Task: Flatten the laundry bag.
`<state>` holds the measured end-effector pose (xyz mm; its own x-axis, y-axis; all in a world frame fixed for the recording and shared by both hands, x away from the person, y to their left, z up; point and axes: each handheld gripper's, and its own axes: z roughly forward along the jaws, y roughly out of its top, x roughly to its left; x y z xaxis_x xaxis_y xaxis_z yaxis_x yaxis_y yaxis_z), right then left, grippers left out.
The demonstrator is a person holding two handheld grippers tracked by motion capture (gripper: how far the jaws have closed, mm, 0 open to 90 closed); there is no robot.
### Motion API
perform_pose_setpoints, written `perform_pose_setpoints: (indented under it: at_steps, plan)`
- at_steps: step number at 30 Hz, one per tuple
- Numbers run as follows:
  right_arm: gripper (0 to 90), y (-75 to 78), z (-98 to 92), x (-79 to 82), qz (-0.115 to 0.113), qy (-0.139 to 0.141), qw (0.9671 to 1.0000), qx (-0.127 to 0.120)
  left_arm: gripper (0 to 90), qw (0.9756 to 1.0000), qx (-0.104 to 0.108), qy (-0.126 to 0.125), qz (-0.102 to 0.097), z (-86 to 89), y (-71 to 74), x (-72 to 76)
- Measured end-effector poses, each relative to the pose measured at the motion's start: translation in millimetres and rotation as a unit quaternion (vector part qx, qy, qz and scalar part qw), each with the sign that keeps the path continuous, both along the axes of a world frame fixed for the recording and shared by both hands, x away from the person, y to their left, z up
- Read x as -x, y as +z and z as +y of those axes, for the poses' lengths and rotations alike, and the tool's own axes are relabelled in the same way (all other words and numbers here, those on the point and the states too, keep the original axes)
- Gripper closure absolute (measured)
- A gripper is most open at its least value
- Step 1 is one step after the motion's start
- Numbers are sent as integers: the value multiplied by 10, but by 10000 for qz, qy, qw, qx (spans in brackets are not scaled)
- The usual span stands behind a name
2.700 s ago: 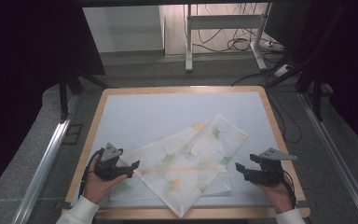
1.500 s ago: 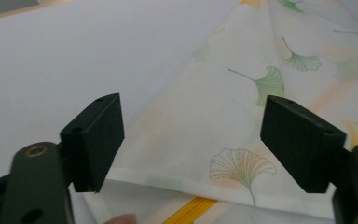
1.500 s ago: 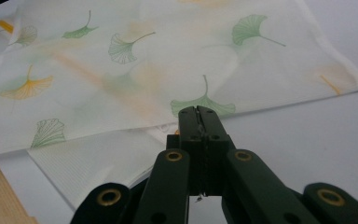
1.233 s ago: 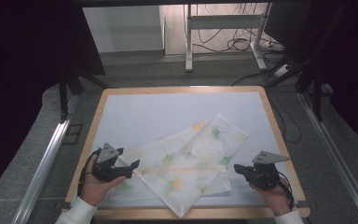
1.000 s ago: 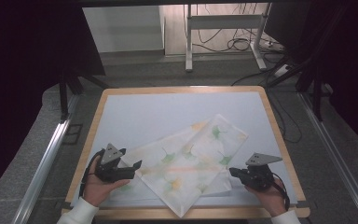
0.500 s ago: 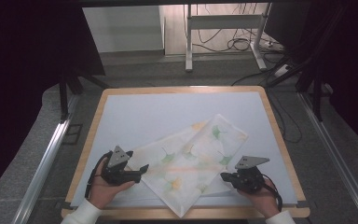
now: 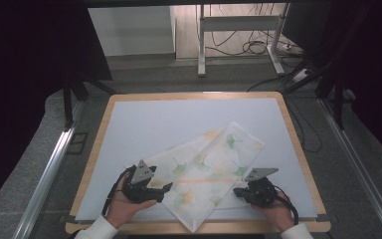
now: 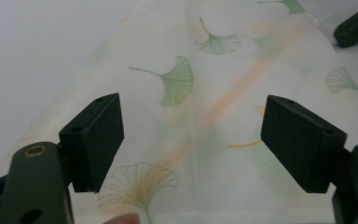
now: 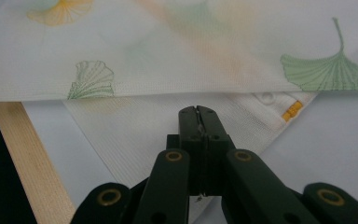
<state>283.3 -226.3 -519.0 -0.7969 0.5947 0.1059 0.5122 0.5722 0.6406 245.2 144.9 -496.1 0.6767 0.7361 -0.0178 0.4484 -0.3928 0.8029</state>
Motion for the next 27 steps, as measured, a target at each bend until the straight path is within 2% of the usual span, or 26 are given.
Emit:
perform_pose_setpoints:
  at_steps: [8,21,27]
  plan:
    - [891,-3,-5,-4,10,-4,10000,-25,204,9994,-146,-311,53,-205,-41,35]
    - [891,-10,-24,-18,61,18,9999,-80,198,9975,-172,-673,154,-445,-86,99]
    - [891,-13,-32,-25,74,36,9999,-107,196,9967,-182,-760,199,-482,-105,109]
